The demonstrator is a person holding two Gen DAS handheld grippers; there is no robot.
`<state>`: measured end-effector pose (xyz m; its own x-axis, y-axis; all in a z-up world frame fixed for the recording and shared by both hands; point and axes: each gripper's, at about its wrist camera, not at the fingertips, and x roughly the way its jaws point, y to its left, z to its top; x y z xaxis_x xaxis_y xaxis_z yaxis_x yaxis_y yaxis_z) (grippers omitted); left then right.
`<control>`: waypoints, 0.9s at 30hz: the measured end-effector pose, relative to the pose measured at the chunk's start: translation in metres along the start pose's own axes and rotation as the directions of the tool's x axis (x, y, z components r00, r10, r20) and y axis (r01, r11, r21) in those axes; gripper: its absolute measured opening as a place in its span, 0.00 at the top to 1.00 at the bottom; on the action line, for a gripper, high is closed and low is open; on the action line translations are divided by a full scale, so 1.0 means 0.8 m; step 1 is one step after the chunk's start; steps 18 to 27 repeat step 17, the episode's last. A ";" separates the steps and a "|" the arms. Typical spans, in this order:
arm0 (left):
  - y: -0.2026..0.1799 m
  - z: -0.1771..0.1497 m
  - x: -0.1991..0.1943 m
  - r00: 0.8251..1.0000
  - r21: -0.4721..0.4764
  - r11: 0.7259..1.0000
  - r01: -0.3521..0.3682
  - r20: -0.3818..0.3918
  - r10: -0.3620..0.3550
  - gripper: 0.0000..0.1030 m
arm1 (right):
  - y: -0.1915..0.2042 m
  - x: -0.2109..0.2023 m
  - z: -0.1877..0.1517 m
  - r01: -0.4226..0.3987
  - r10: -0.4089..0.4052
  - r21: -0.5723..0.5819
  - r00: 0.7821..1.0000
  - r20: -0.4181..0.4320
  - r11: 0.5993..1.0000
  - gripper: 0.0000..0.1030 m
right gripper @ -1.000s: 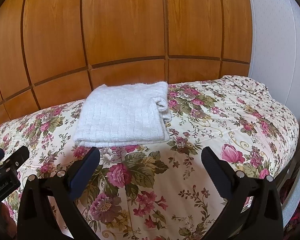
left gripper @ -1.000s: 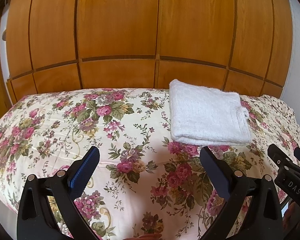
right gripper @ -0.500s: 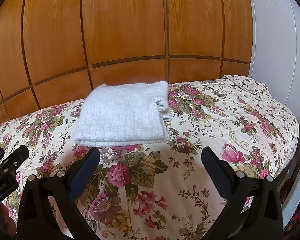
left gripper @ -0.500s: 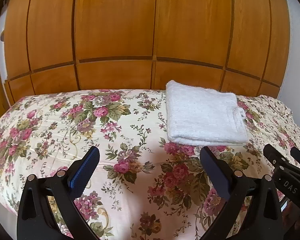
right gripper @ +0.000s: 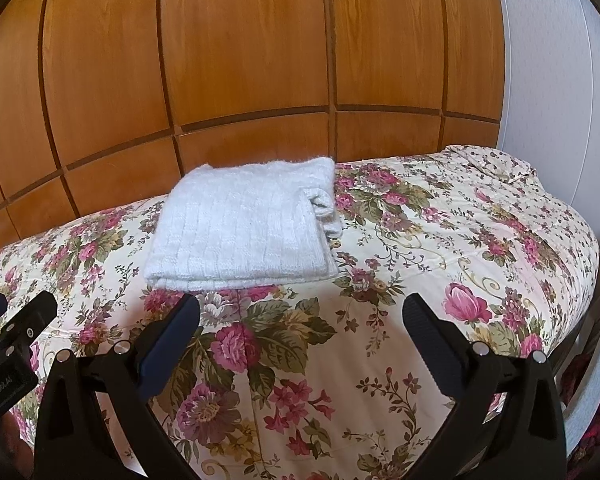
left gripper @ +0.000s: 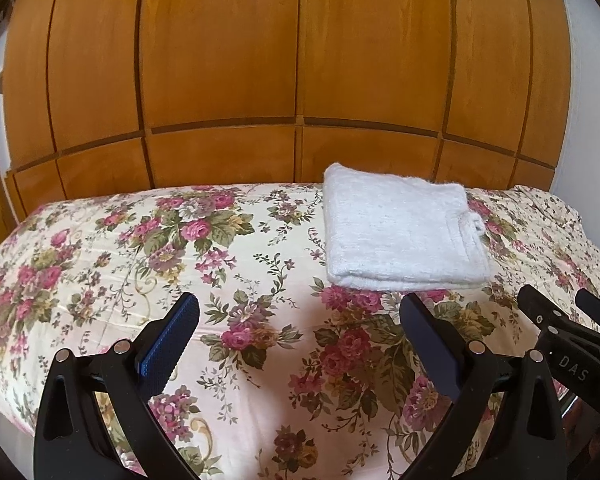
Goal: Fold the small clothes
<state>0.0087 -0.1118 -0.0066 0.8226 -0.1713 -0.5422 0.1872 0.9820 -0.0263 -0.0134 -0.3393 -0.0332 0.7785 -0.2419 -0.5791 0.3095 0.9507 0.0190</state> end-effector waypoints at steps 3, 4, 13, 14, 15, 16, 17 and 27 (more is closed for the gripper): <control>-0.001 0.000 0.003 1.000 0.000 1.000 0.009 -0.016 -0.009 0.04 | 0.000 0.001 -0.001 0.003 -0.003 0.004 1.000 -0.002 1.000 0.02; -0.001 0.000 0.005 1.000 -0.001 1.000 0.014 -0.022 -0.014 0.04 | -0.001 0.002 -0.001 0.005 -0.005 0.005 1.000 -0.004 1.000 0.02; -0.006 -0.003 0.016 0.996 -0.001 0.999 0.049 -0.071 -0.049 0.04 | -0.004 0.008 -0.003 0.010 -0.010 0.018 1.000 -0.023 1.000 0.02; -0.007 -0.003 0.017 0.996 0.000 0.999 0.052 -0.071 -0.052 0.04 | -0.005 0.008 -0.003 0.011 -0.011 0.019 1.000 -0.024 1.000 0.02; -0.008 -0.004 0.018 0.996 0.002 0.999 0.052 -0.071 -0.052 0.04 | -0.005 0.009 -0.004 0.012 -0.011 0.020 1.000 -0.025 1.000 0.02; -0.008 -0.004 0.019 0.996 0.004 0.999 0.053 -0.072 -0.053 0.04 | -0.006 0.011 -0.004 0.013 -0.013 0.020 1.000 -0.028 1.000 0.02; -0.009 -0.004 0.021 0.996 0.006 0.998 0.055 -0.073 -0.055 0.04 | -0.007 0.012 -0.004 0.015 -0.015 0.020 0.999 -0.030 1.000 0.02; -0.009 -0.004 0.021 0.996 0.006 0.998 0.055 -0.073 -0.055 0.04 | -0.007 0.012 -0.004 0.015 -0.015 0.020 0.999 -0.030 1.000 0.02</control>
